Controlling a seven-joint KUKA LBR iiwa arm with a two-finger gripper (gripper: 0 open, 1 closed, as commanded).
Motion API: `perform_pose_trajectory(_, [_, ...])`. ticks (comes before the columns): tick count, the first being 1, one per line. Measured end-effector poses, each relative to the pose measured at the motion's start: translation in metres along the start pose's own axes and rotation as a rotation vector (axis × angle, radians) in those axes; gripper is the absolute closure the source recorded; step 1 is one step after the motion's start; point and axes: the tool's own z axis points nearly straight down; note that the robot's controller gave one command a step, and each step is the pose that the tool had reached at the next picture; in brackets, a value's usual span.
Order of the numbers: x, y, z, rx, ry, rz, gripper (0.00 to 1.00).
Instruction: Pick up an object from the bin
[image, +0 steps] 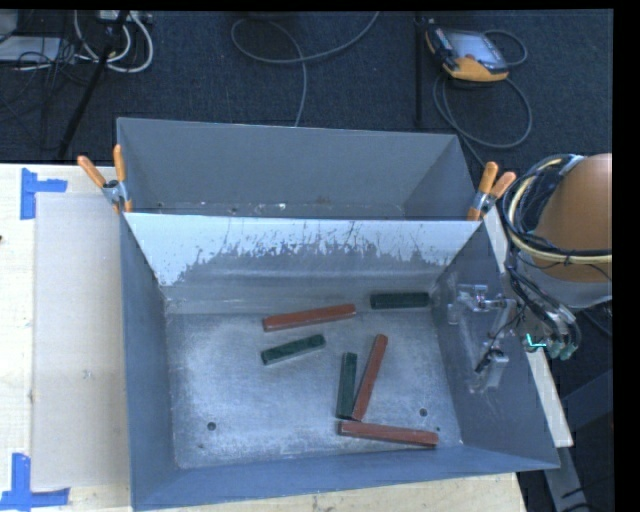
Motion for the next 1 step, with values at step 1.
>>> perform_pose_trajectory(1, [-0.0111, 0.0594, 0.0775, -0.001, -0.002, -0.331, 0.00])
